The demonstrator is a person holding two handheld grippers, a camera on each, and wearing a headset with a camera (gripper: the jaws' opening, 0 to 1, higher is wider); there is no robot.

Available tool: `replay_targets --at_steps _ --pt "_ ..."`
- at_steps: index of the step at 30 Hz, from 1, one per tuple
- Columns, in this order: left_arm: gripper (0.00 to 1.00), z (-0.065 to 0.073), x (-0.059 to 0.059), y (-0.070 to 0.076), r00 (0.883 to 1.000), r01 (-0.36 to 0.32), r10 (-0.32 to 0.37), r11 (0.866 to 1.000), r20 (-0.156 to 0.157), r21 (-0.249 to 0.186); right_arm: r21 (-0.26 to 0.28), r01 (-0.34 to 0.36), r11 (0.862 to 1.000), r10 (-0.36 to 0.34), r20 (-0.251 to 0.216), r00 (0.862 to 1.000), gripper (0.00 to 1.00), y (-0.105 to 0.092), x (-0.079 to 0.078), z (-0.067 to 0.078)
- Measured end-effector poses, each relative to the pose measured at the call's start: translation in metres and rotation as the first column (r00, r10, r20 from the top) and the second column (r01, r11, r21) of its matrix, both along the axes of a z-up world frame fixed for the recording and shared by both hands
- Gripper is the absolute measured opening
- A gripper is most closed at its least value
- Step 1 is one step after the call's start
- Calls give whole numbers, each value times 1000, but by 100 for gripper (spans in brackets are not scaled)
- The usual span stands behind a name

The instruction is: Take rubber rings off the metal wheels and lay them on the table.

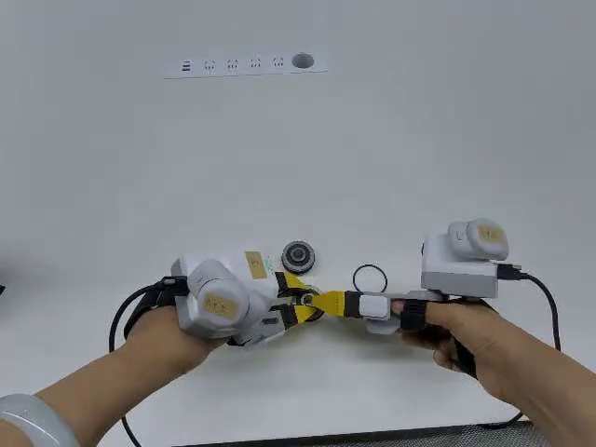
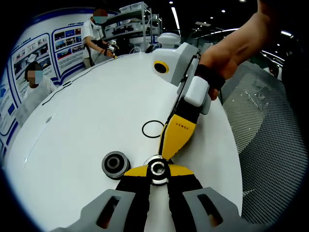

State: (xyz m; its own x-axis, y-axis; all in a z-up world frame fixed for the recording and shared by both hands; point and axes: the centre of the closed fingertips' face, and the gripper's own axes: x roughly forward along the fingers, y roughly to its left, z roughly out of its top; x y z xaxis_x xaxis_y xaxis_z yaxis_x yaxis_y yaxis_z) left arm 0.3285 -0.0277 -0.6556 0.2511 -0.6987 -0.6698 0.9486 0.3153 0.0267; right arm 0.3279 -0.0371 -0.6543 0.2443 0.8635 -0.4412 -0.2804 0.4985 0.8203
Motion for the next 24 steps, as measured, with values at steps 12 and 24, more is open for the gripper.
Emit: replay_targets --at_steps 12,24 --pt "13 1 -1 -1 1000 1 -1 1000 -3 -2 -50 -6 999 7 22 1000 5 -4 2 -8" --pt "13 1 0 -1 1000 0 0 1000 -4 -1 -55 3 998 -2 18 1000 2 -4 2 -7"
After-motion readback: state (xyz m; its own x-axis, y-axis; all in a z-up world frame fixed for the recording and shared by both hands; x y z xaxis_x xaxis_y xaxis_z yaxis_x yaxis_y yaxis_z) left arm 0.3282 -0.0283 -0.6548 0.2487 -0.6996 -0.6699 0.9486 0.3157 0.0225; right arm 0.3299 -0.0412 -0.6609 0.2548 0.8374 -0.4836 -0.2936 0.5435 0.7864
